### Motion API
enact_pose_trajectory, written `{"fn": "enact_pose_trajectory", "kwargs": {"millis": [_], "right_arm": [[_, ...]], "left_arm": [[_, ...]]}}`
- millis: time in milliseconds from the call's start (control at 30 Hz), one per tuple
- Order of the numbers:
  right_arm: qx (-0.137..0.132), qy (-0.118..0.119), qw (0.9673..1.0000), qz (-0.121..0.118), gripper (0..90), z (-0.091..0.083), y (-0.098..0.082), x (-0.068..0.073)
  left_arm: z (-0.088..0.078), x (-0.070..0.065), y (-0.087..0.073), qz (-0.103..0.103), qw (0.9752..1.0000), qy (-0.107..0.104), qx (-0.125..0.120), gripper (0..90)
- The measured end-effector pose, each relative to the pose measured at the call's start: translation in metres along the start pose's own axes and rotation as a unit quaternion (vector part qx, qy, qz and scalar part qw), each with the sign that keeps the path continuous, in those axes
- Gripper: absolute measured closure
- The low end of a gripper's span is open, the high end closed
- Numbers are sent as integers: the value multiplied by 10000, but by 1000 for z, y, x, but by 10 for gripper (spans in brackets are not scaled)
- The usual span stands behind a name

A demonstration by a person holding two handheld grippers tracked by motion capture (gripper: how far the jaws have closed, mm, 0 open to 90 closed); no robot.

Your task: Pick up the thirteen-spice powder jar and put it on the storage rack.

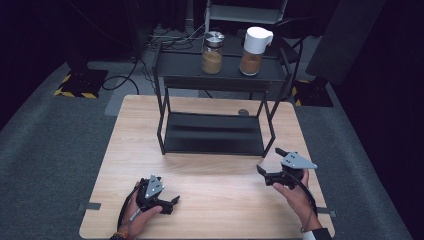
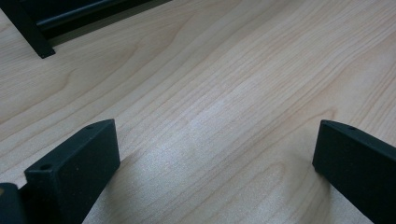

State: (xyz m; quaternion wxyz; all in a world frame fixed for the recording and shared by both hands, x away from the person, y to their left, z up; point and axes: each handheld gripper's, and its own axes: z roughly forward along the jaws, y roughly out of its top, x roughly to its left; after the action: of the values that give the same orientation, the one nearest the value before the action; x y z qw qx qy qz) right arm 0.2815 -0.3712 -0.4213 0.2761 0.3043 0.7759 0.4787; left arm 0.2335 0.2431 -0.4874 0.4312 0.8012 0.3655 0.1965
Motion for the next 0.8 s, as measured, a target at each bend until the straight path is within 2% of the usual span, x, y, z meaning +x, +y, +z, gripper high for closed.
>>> {"fn": "enact_pose_trajectory", "kwargs": {"millis": [233,467,800], "right_arm": [[180,43,9998,26,14,1,-18,10],[352,33,9991,245,14,1,-37,17],[642,-26,9972,395,14,0,-54,28]], "left_arm": [[0,0,0,0,10000,-1,1,4],[0,0,0,0,10000,-1,1,4],[0,0,0,0,10000,-1,0,4]]}}
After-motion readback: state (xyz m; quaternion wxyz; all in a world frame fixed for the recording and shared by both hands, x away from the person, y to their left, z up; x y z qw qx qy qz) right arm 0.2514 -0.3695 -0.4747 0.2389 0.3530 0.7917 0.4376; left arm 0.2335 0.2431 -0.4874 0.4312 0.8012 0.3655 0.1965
